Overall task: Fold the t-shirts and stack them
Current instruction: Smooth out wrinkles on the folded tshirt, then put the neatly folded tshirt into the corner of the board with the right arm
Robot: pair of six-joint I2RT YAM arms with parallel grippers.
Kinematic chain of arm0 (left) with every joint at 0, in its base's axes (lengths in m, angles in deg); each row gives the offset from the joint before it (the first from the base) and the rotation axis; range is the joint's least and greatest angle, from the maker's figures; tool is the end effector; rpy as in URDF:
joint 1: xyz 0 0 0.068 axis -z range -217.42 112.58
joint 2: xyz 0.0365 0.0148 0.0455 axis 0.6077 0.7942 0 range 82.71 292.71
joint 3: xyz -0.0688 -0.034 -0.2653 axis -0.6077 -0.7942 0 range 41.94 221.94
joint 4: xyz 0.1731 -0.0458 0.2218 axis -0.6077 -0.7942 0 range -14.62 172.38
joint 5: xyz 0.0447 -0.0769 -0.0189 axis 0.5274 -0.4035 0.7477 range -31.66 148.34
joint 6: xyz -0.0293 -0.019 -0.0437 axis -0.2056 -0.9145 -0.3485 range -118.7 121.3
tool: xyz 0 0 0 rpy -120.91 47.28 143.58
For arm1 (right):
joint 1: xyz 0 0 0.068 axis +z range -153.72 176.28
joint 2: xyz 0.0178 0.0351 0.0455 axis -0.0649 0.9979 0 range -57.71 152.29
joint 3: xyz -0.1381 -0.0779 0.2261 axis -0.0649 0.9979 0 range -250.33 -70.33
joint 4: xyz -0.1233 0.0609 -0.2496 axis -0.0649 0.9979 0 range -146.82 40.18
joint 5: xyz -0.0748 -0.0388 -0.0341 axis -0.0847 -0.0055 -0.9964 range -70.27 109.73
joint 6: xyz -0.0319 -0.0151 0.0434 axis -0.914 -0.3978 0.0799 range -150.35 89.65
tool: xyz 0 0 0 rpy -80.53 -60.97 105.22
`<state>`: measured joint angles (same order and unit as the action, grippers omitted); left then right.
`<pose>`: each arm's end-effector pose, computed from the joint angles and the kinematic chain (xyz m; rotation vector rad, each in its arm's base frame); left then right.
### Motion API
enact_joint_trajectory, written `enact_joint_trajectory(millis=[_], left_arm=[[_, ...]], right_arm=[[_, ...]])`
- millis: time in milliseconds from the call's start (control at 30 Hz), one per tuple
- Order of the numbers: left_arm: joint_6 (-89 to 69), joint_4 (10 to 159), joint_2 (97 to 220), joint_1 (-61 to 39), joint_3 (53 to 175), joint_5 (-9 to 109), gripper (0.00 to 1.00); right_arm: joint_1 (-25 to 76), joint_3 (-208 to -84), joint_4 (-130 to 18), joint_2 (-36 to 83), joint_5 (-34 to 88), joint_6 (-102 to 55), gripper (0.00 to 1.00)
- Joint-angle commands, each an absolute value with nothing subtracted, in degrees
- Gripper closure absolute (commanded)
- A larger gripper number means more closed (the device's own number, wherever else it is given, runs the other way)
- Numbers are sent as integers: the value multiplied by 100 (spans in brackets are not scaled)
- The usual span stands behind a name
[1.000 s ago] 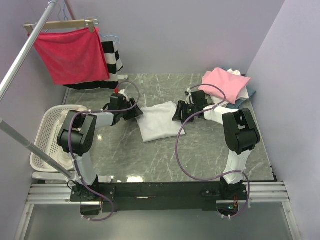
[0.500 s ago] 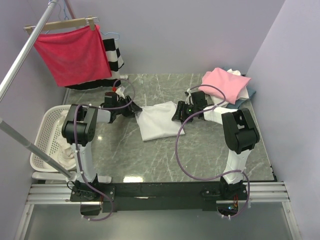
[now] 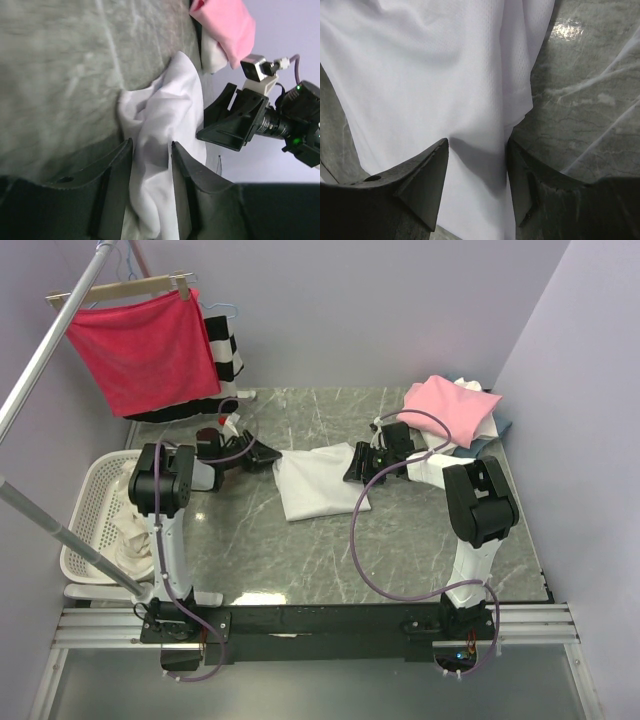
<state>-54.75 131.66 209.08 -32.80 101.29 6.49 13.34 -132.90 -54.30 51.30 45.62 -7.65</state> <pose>0.4287 -0.0651 0.0739 -0.2223 2.0553 -1.5359 0.3852 0.1359 0.1301 -0.0914 2.4928 0.8535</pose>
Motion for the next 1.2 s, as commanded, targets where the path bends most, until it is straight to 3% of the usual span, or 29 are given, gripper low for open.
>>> enact_joint_trajectory(millis=[0,167,300,400,500,633,933,1167], left_arm=[[-4944,12629,20453,-3575,10161,446,59],[-4537,11931,20321,-3593,10398,631,65],[-3959,11167,20093,-3567,10478,1113,64],[-3449,10262,19593,-3418,10513,1991,54],[-3027,9426,18978,-3084,10583,3318,34],[-3025,9214,18265,-2741,10355,4243,25],[-3069,9047,17790,-2074,9837,4550,23],[-3368,9153,17886,-1642,9608,4920,23]], right_arm=[[1421,-13124,-4988,5391,4232,-785,42],[1421,-13133,-4979,5382,4232,-785,42],[1421,-13107,-5014,5382,4215,-776,43],[1421,-13089,-5041,5330,4171,-767,42],[1429,-12905,-5303,5084,4188,-793,40],[1403,-12825,-5366,4680,3873,-802,36],[1263,-13308,-5032,4634,3362,-811,29],[902,-13817,-5111,5354,4713,-793,27]])
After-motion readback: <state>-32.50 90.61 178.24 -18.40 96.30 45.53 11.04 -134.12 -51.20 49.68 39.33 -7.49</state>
